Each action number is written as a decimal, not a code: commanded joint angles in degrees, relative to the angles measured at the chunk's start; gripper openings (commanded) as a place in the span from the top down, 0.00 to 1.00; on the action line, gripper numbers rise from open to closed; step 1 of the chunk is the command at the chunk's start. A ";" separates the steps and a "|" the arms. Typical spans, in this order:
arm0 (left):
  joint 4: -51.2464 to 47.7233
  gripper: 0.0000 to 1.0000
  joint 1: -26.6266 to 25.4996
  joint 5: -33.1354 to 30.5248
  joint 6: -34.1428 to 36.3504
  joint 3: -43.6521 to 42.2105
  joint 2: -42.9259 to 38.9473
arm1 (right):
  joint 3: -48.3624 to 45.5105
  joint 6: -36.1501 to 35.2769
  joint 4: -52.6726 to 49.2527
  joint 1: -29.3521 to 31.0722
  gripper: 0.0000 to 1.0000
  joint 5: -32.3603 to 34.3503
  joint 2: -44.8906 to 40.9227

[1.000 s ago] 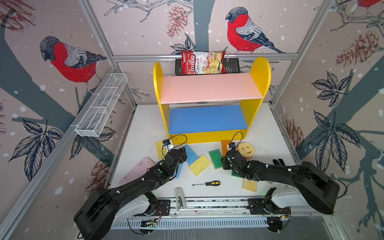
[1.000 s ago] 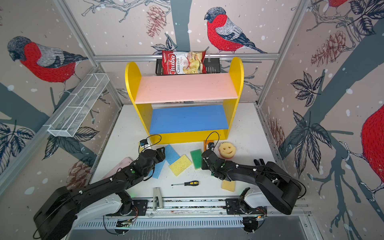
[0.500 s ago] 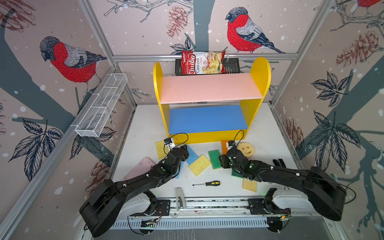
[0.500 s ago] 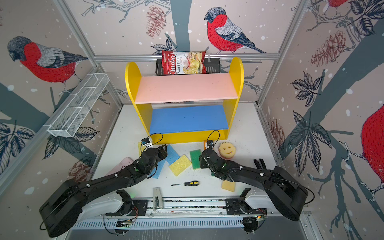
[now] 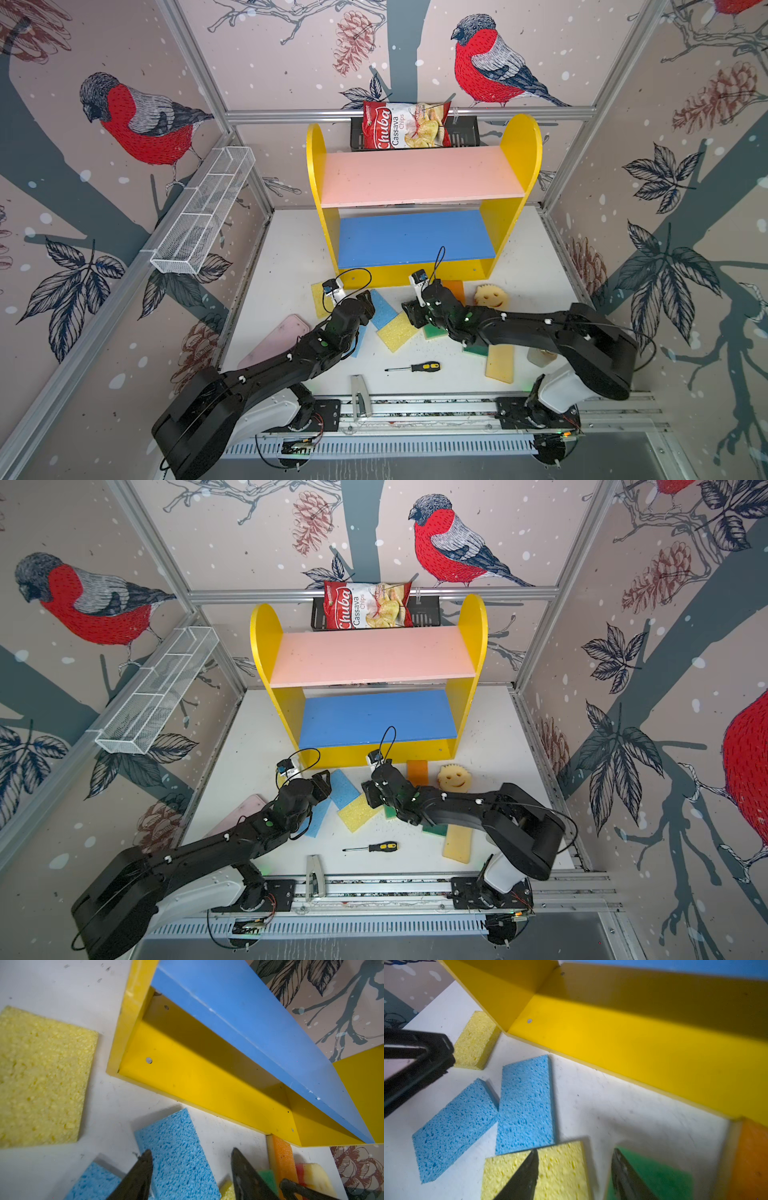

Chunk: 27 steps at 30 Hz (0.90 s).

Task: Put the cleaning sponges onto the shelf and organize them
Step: 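Position the right gripper over the green sponge while the left gripper hovers near the shelf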

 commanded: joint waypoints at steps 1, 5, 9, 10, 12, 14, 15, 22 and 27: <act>-3.02 0.40 -0.05 -1.34 -3.19 -0.48 -1.03 | 3.65 -5.04 2.64 0.37 0.44 -3.79 4.14; -4.75 0.40 -0.10 -1.69 -5.54 -1.37 -2.18 | 7.36 -5.99 1.81 0.40 0.44 -4.75 8.91; -5.71 0.40 -0.09 -2.50 -7.91 -2.83 -4.21 | 9.63 -6.19 1.45 0.73 0.43 -4.34 12.27; -5.73 0.40 -0.10 -2.65 -8.11 -3.10 -4.79 | 10.08 -6.46 1.34 0.82 0.43 -4.16 12.85; -6.26 0.40 -0.08 -3.13 -8.57 -3.52 -5.82 | 10.89 -6.79 1.04 1.27 0.43 -4.11 14.10; -7.19 0.39 -0.05 -3.53 -8.42 -3.34 -6.64 | 11.21 -6.25 0.86 1.45 0.43 -3.91 15.05; -7.88 0.39 -0.09 -3.87 -8.25 -3.22 -6.98 | 11.05 -5.78 1.08 1.50 0.43 -3.82 15.41; -10.08 0.39 -0.05 -4.80 -8.24 -4.13 -9.20 | 9.53 -4.63 0.29 2.56 0.38 1.46 14.57; -9.76 0.38 -0.06 -5.29 -7.34 -5.09 -10.43 | 5.68 -2.47 0.17 1.54 0.35 3.34 9.47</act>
